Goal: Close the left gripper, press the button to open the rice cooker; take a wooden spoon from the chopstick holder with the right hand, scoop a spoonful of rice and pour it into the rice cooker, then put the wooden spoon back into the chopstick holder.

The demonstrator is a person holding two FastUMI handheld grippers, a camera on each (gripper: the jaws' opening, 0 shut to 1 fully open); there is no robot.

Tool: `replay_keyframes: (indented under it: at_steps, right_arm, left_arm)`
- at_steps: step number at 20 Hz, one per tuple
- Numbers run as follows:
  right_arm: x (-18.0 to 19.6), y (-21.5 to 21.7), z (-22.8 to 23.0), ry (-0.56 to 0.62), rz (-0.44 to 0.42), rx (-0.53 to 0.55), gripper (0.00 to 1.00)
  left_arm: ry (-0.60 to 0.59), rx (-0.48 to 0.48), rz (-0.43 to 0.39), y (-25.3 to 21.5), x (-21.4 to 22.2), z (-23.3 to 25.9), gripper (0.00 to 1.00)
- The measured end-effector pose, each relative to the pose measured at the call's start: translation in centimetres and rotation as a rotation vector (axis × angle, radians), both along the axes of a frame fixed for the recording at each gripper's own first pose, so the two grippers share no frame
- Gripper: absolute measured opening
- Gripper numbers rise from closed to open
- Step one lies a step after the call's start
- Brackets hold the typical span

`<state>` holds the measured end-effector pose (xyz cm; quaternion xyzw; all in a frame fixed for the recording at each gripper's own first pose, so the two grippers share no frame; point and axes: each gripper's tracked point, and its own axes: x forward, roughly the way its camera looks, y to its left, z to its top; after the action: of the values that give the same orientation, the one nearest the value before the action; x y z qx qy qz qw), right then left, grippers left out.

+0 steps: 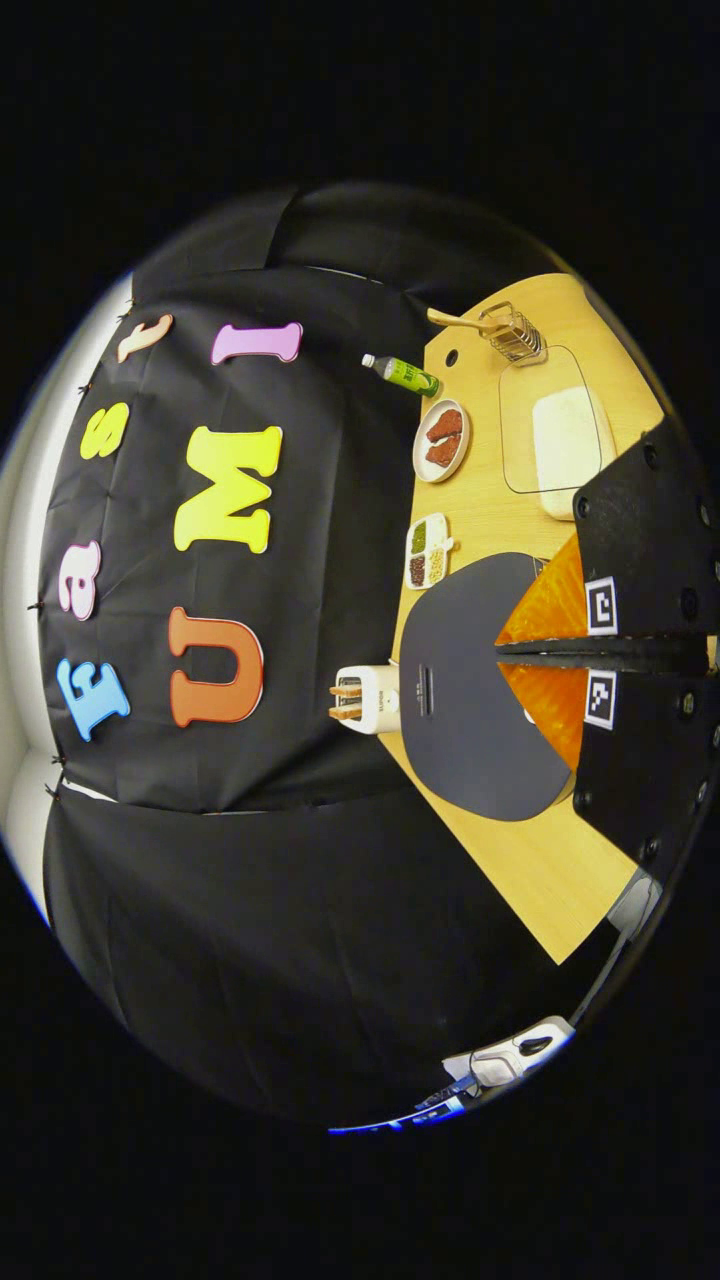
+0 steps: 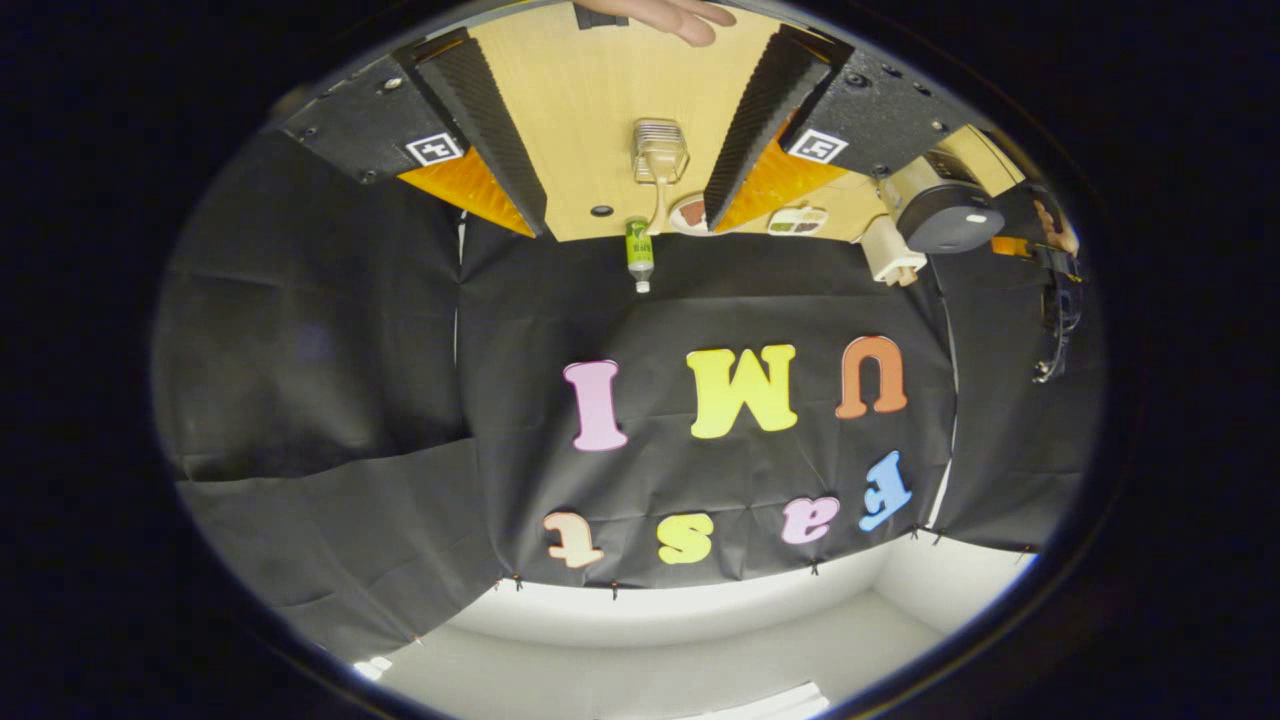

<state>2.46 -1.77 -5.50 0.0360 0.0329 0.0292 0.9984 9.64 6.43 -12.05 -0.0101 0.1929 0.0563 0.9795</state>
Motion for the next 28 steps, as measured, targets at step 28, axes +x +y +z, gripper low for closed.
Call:
replay_keyframes:
  at_steps: [28]
  right_arm:
    - [-0.5,-0.9,-4.4,0.027,0.009,0.000,1.00]
  left_arm:
    - [0.019,-0.069,0.117,2.7,-1.9,1.1,0.01]
